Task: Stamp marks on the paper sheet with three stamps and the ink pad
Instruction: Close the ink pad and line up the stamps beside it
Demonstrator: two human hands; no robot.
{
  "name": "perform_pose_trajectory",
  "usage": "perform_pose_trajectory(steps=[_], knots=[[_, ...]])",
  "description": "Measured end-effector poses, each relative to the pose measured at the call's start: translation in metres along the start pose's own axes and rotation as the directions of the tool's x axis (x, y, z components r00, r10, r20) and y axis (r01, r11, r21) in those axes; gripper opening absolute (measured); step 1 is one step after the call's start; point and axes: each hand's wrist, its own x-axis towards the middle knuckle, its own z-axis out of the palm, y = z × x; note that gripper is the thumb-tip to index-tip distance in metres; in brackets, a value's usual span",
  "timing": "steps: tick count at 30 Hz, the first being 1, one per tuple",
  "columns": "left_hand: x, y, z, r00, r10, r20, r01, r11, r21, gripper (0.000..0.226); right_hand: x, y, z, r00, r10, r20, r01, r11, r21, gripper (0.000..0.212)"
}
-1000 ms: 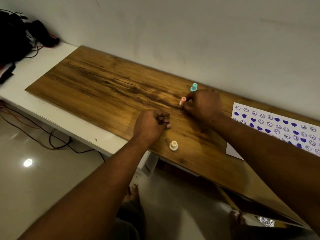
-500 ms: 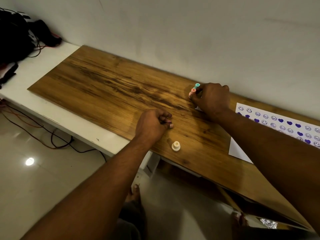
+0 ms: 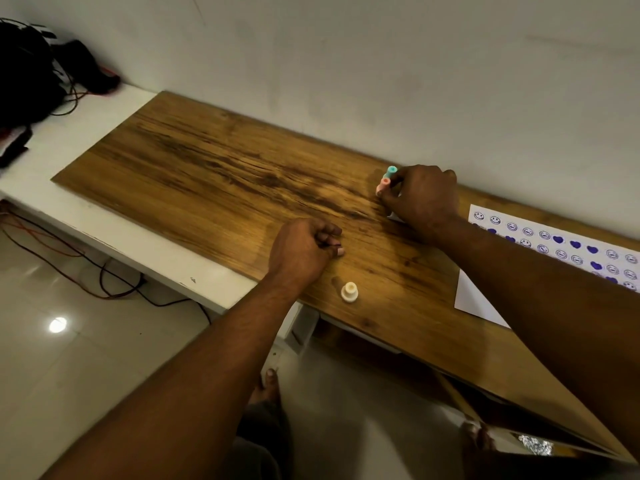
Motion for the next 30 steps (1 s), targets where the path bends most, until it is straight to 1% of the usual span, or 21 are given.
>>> perform_pose_trajectory(steps=[4,6,7,8,9,11,13,15,17,19,22,24,27,30], knots=[[0.0,0.0,0.0,1.0,0.002,0.003,-0.002,1.0,-0.003,0.028,-0.001,0.002,-0.013,0.999,0.001,-0.04,0.001,0.999,0.052,0.05],[0.0,-0.001,0.0,1.0,0.004,0.009,-0.004,1.0,-0.012,0.029,-0.009,0.004,-0.026,0.994,-0.01,-0.109,0.026,0.99,0.141,0.047],[0.0,-0.002,-0.001,1.0,0.007,0.01,-0.007,1.0,-0.017,0.03,-0.018,0.003,-0.033,0.991,-0.04,-0.131,0.067,0.975,0.213,0.045],[0.0,-0.002,-0.001,1.0,0.009,0.011,-0.009,1.0,-0.022,0.03,-0.03,0.002,-0.039,0.988,-0.096,-0.122,0.129,0.946,0.298,0.044],[0.0,-0.003,-0.001,1.0,0.009,0.01,-0.008,1.0,-0.025,0.03,-0.045,0.0,-0.045,0.98,-0.178,-0.084,0.197,0.903,0.381,0.043],[0.0,-0.002,0.0,1.0,0.005,0.007,-0.005,1.0,-0.01,0.03,-0.08,-0.005,-0.053,0.931,-0.365,0.019,0.309,0.812,0.494,0.045],[-0.001,-0.001,0.0,1.0,0.01,0.005,-0.01,1.0,0.01,0.031,-0.109,-0.01,-0.054,0.861,-0.501,0.088,0.4,0.773,0.492,0.051],[-0.001,0.0,0.0,1.0,0.01,0.005,-0.01,1.0,-0.002,0.031,-0.126,-0.016,-0.05,0.81,-0.566,0.152,0.455,0.771,0.445,0.054],[-0.001,0.001,0.0,1.0,0.008,0.005,-0.008,1.0,-0.017,0.031,-0.133,-0.022,-0.043,0.779,-0.596,0.197,0.478,0.767,0.428,0.048],[-0.001,0.001,0.0,1.0,0.009,0.002,-0.009,0.999,-0.032,0.032,-0.136,-0.027,-0.038,0.76,-0.619,0.199,0.512,0.758,0.404,0.038],[-0.001,0.001,-0.001,1.0,0.012,0.002,-0.012,0.999,-0.033,0.031,-0.133,-0.026,-0.03,0.76,-0.615,0.209,0.511,0.765,0.393,0.032],[0.001,0.0,-0.003,1.0,0.005,-0.011,-0.006,0.999,-0.042,0.03,-0.123,-0.024,-0.024,0.807,-0.558,0.194,0.469,0.804,0.366,0.032],[0.003,-0.002,-0.007,0.998,-0.023,-0.05,0.019,0.997,-0.075,0.027,-0.096,-0.022,-0.017,0.919,-0.371,0.129,0.318,0.895,0.313,0.035],[0.003,-0.003,-0.008,0.999,-0.028,-0.045,0.024,0.996,-0.091,0.025,-0.066,-0.019,-0.011,0.976,-0.198,0.085,0.173,0.955,0.239,0.037]])
